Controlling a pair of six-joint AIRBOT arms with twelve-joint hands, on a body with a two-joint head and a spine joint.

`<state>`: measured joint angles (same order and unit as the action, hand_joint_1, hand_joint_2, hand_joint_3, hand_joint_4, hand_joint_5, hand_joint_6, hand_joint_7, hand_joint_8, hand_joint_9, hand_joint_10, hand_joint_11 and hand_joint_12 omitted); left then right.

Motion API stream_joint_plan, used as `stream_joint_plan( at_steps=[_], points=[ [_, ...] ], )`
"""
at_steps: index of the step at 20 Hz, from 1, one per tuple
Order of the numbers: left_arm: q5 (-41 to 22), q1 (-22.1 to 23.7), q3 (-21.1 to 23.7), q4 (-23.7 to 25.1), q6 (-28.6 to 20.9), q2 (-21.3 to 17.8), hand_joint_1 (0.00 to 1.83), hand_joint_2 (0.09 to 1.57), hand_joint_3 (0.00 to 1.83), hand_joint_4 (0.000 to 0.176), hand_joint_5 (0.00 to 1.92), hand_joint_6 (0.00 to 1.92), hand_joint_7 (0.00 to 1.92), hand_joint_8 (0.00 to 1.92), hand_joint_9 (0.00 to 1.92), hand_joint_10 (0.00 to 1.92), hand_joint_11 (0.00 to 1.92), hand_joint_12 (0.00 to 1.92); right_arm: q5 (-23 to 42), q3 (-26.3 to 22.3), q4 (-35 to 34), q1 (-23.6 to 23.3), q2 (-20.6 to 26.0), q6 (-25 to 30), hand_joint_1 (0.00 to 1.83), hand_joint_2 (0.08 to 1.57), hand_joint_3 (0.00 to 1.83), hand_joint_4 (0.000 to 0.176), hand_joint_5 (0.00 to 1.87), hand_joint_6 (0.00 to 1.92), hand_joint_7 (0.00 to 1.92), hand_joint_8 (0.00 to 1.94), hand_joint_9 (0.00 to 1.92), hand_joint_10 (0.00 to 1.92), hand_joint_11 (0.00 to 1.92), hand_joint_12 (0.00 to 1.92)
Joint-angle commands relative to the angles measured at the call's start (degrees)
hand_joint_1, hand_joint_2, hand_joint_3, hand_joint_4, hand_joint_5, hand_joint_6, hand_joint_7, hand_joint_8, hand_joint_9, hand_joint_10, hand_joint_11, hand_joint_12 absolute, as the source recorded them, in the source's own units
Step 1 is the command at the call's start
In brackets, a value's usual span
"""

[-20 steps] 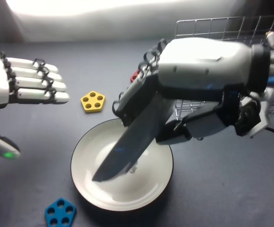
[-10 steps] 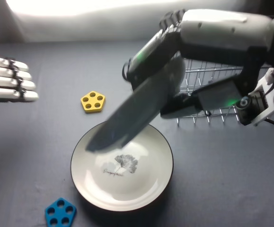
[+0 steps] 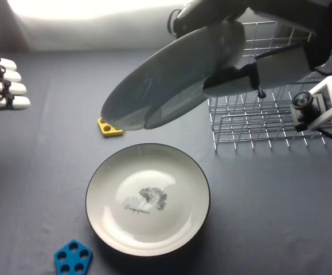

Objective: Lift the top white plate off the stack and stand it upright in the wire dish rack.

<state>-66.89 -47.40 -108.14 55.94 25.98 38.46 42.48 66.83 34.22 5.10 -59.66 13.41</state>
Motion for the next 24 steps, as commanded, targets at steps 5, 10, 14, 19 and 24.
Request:
stream_joint_plan(
  at_steps=[5,10,14,19,24],
  points=[
    [-3.3,1.3,-0.1,-4.1,0.9,0.2,0.07,1.05,0.0,0.0,0.09,0.0,0.13,0.0,0.12,0.0,0.14,0.01,7.4,2.2,-4.2,0.1,0.7,6.6,1.49,1.07,0.0,0.0,0.95,1.03,1.0,0.71,1.01,0.84,1.01,1.31],
    [-3.4,1.5,-0.3,-6.3,3.6,-0.2,0.06,1.05,0.0,0.0,0.1,0.0,0.14,0.0,0.15,0.0,0.15,0.01,7.2,3.9,-6.0,0.3,0.8,8.9,1.49,1.08,0.0,0.0,0.93,1.06,0.97,0.74,1.02,0.84,1.01,1.32],
    [-3.4,1.8,-0.2,-6.5,3.7,-0.3,0.06,1.05,0.0,0.0,0.12,0.01,0.16,0.0,0.15,0.0,0.17,0.02,6.7,5.5,-7.9,0.4,0.8,10.2,1.49,1.08,0.0,0.0,0.93,1.07,0.99,0.73,1.0,0.86,0.99,1.34],
    [-4.2,1.4,-0.1,-6.5,3.7,-0.4,0.03,1.05,0.0,0.0,0.1,0.0,0.13,0.0,0.13,0.0,0.14,0.01,4.6,7.7,-8.8,0.4,0.8,13.6,1.49,1.07,0.0,0.0,0.93,1.06,1.01,0.71,1.01,0.84,0.99,1.32],
    [-4.5,1.3,0.1,-6.1,3.7,-0.3,0.05,1.07,0.0,0.0,0.09,0.0,0.13,0.0,0.14,0.0,0.14,0.0,3.2,9.0,-8.8,0.4,0.8,19.0,1.49,1.06,0.0,0.0,0.96,1.01,1.05,0.66,1.03,0.79,1.01,1.29]
  ],
)
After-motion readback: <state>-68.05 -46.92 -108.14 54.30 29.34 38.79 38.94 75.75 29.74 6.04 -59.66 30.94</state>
